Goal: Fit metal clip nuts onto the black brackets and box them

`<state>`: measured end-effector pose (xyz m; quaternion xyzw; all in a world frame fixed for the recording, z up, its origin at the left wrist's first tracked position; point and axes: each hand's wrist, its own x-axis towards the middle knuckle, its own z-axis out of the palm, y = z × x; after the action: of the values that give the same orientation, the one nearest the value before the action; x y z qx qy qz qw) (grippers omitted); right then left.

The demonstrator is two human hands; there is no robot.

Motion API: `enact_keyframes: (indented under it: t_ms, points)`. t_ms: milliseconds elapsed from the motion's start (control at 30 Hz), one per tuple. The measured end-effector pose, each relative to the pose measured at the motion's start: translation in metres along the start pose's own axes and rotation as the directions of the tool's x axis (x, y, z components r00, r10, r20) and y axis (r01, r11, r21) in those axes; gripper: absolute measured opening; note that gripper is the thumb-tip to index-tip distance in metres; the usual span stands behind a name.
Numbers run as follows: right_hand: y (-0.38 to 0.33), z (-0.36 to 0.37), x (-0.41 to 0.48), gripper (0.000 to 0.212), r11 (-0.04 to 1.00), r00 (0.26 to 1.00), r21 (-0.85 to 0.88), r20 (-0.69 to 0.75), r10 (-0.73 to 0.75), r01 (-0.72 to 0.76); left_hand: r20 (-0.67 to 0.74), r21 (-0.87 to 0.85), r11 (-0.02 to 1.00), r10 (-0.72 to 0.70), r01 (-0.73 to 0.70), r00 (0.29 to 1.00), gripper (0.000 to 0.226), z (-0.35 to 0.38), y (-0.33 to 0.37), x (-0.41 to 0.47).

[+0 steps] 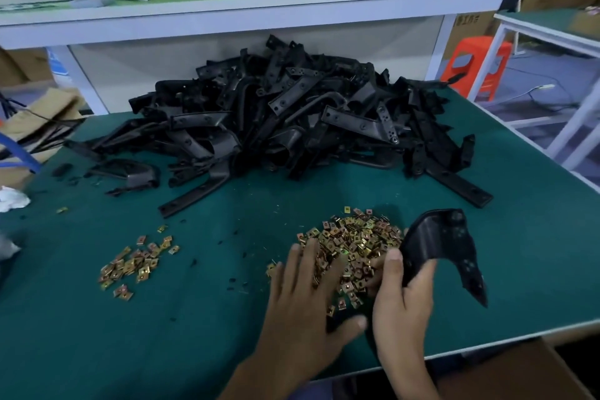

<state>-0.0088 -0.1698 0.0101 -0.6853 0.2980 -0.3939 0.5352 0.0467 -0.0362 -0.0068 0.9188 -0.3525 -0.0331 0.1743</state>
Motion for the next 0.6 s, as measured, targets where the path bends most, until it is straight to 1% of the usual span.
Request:
enact_keyframes:
  t_ms: [33, 67, 167, 233, 300, 333, 367, 400, 433, 467, 500, 533, 567, 600]
  points:
    - [0.002, 0.000, 0.001, 0.032, 1.000, 1.000, 0.016, -0.002, 0.019, -0.019, 0.014, 0.045, 0.999, 0.028, -0.029, 1.000, 0.075, 0.009, 0.001, 0.002]
    - [0.002, 0.001, 0.001, 0.036, 0.999, 0.999, 0.028, 0.002, 0.032, -0.032, 0.013, 0.067, 0.997, 0.024, -0.025, 1.000, 0.070, 0.013, 0.001, 0.008]
    - [0.003, 0.002, 0.000, 0.033, 0.999, 0.999, 0.034, 0.014, 0.036, -0.036, -0.004, 0.042, 0.997, -0.063, 0.063, 0.998, 0.063, 0.004, -0.014, 0.035]
    - [0.002, 0.002, -0.003, 0.032, 0.999, 0.999, 0.041, 0.026, 0.030, -0.031, -0.035, 0.054, 0.990, -0.131, 0.133, 0.991, 0.058, -0.006, -0.029, 0.049]
    - [0.001, 0.002, -0.003, 0.026, 0.998, 0.999, 0.054, 0.021, 0.025, -0.026, -0.109, 0.093, 0.974, -0.198, 0.208, 0.974, 0.049, -0.017, -0.042, 0.056]
    - [0.000, 0.002, -0.002, 0.023, 0.998, 0.999, 0.061, 0.015, 0.035, -0.036, -0.159, 0.102, 0.968, -0.210, 0.228, 0.965, 0.045, -0.020, -0.043, 0.058]
    - [-0.001, 0.003, -0.001, 0.025, 0.997, 0.999, 0.069, 0.004, 0.044, -0.044, -0.197, 0.092, 0.970, -0.204, 0.225, 0.959, 0.043, -0.021, -0.039, 0.060]
    - [-0.001, 0.004, -0.001, 0.033, 0.996, 0.999, 0.081, -0.003, 0.039, -0.039, -0.213, 0.065, 0.979, -0.174, 0.192, 0.961, 0.044, -0.020, -0.030, 0.063]
    - [0.002, 0.004, -0.001, 0.044, 0.996, 1.000, 0.091, -0.009, 0.023, -0.022, -0.201, 0.036, 0.991, -0.120, 0.130, 0.972, 0.047, -0.018, -0.018, 0.066]
    - [0.005, 0.003, 0.000, 0.053, 0.995, 1.000, 0.097, -0.021, 0.012, -0.010, -0.157, 0.020, 0.999, -0.041, 0.045, 0.987, 0.051, -0.013, -0.004, 0.070]
    - [0.006, 0.003, 0.000, 0.058, 0.995, 0.999, 0.103, -0.032, 0.013, -0.010, -0.089, 0.021, 0.999, 0.052, -0.050, 0.995, 0.055, -0.007, 0.010, 0.073]
    - [0.006, 0.002, 0.000, 0.056, 0.994, 0.999, 0.109, -0.039, 0.029, -0.025, -0.014, 0.025, 0.991, 0.135, -0.135, 0.991, 0.058, -0.002, 0.022, 0.075]
    - [0.003, 0.001, -0.001, 0.047, 0.993, 0.998, 0.113, -0.040, 0.050, -0.045, 0.050, 0.025, 0.982, 0.188, -0.190, 0.981, 0.061, 0.002, 0.028, 0.078]
    - [-0.001, 0.001, -0.001, 0.035, 0.992, 0.997, 0.107, -0.040, 0.067, -0.063, 0.089, 0.028, 0.978, 0.203, -0.207, 0.975, 0.061, 0.005, 0.030, 0.081]
